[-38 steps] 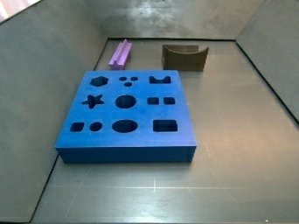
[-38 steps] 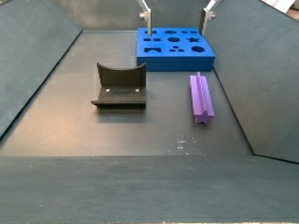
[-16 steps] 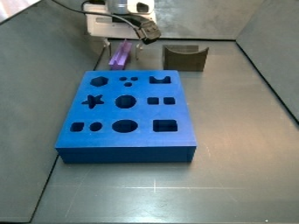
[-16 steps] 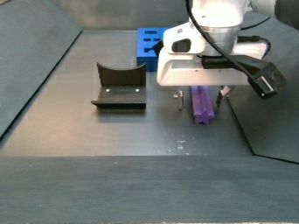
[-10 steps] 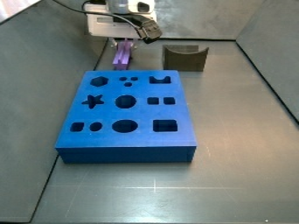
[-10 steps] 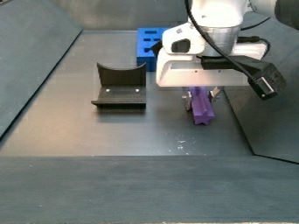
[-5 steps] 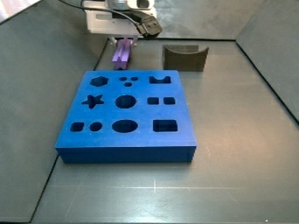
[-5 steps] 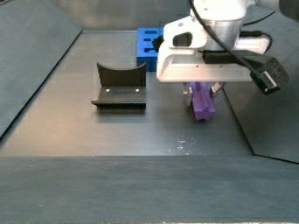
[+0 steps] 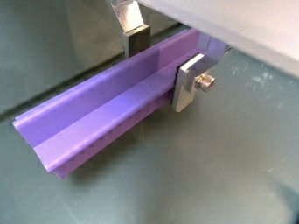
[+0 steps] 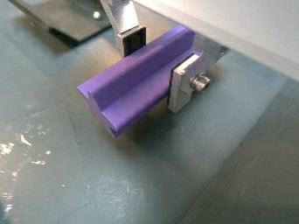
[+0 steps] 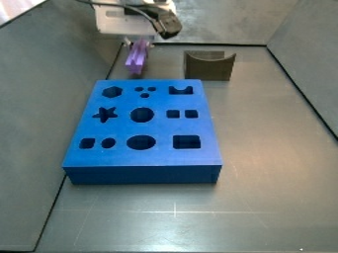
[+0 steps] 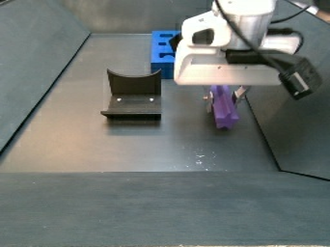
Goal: Pick up the star object. Move up. Place the star object on the fixture. Regrasp the star object. Move to above the board. Insert the star object.
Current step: Move up, then place the star object on the fixture.
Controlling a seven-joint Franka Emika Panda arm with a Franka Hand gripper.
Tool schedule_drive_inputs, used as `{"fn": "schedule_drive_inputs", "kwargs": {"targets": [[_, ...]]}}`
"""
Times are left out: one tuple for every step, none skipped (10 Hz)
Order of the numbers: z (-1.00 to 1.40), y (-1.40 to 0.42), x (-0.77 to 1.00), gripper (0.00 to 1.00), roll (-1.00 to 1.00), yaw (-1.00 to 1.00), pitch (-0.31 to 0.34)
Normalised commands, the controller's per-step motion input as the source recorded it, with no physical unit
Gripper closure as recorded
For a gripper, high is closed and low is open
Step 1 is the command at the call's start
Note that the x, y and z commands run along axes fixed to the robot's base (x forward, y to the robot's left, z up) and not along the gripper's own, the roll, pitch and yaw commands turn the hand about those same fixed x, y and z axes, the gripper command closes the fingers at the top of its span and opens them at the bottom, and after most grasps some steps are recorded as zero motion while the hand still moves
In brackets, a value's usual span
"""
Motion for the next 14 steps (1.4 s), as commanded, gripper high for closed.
{"fn": "schedule_drive_inputs", "kwargs": {"targets": [[0.64,0.03,-0.02,1.00,0.02,0.00,0.056],[0.49,0.02,-0.01,1.00,0.04,-0.02,0.075],[0.36,0.02,-0.01,1.00,0.06,-0.02,0.078],[0.20,0.01,-0.02,1.00,0.09,-0.03,0.075],[1.00,0.00,0.00,1.00,0.00,0.00,0.000],[1.00,0.00,0.00,1.00,0.01,0.00,0.005],[1.00,0.00,-0.01,1.00,0.02,0.00,0.014],[1.00,0.00,-0.02,1.00,0.04,-0.01,0.028],[1.00,0.00,-0.02,1.00,0.06,-0.02,0.037],[1.00,0.01,-0.03,1.00,0.09,-0.02,0.047],[1.00,0.01,-0.03,1.00,0.10,-0.02,0.054],[1.00,0.00,-0.04,1.00,0.11,0.00,0.061],[0.91,0.00,-0.03,1.00,0.11,0.01,0.065],[0.74,0.00,-0.03,1.00,0.12,0.02,0.072]]}}
